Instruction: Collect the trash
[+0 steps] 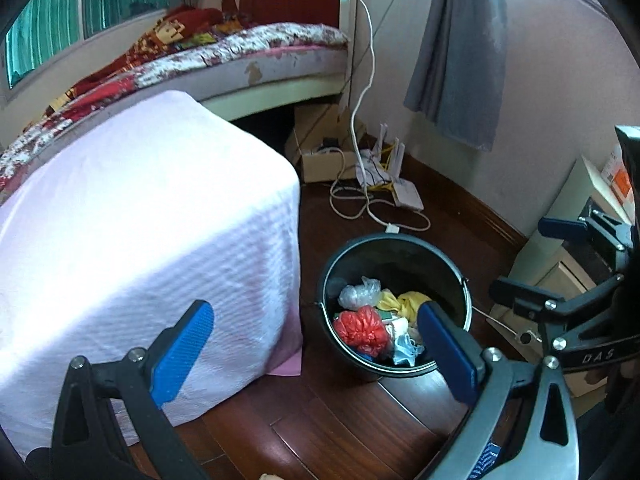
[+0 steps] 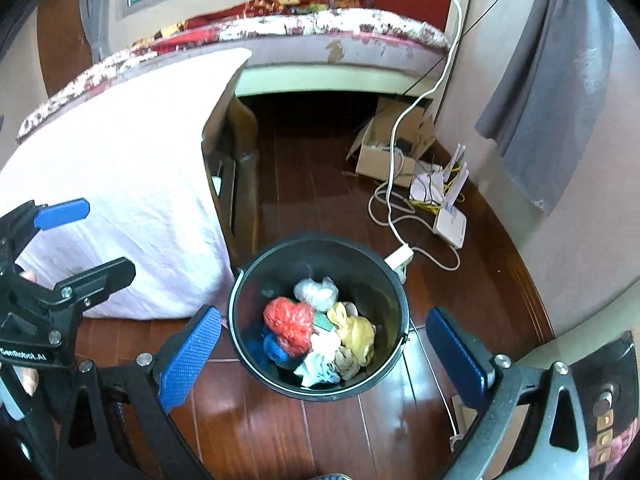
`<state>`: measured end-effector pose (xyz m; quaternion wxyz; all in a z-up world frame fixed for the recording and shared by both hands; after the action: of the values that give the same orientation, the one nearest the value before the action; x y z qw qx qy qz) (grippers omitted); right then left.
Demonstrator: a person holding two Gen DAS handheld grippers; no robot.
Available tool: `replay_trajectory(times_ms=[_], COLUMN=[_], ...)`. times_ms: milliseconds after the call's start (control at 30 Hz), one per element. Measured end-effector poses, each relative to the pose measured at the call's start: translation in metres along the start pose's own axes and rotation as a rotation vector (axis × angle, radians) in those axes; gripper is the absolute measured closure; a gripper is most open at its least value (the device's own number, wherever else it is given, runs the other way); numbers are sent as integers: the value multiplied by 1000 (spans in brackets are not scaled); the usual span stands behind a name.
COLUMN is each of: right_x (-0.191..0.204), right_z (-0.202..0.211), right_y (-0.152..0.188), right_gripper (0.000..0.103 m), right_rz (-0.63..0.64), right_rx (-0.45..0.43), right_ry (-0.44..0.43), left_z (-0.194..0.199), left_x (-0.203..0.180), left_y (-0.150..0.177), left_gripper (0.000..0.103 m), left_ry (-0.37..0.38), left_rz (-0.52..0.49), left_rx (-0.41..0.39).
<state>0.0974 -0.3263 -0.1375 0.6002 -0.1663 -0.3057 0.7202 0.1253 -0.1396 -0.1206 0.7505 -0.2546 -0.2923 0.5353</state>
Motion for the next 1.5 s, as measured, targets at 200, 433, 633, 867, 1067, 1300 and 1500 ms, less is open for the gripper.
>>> replay_trajectory(times_ms=[200, 433, 633, 867, 1067, 1300, 1500], right_x=[23, 51, 70, 93, 95, 92, 94], right_z=[29, 82, 125, 169, 184, 185, 184], right_y=[-6, -20, -28, -32, -33, -33, -30], right_gripper=[0, 0, 0, 0, 0, 0, 0], right_rz=[-49, -43, -56, -27, -22, -26, -25], right_rx=[-64, -146, -203, -281, -293, -290, -287], right_ry=[-24, 23, 49, 62, 86, 95, 90], left_z=[31, 77, 112, 151, 154, 156, 158], left_x=[21, 41, 59, 65, 66, 64, 64], left_y=[2, -6, -11, -9, -12, -17, -16], left_gripper=[1, 1, 1, 1, 1, 1, 1], left_ry=[-25, -97, -118, -138, -117, -107, -114], left_rz=[36, 42, 74, 103, 110, 107, 108], left_rx=[-38, -117, -156, -204, -220, -236, -238])
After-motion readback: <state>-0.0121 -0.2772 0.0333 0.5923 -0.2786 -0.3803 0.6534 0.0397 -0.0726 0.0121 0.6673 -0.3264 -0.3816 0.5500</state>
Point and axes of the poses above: each gripper's, at about its wrist camera, not at the fingertips, and z roughly against the way its jaws point, x to its left, y to its underside, the point moved 8 cm from there along -z, roughly the way its jaws point, and after that the axes turned 13 degrees about -y, right-handed, at the moved point
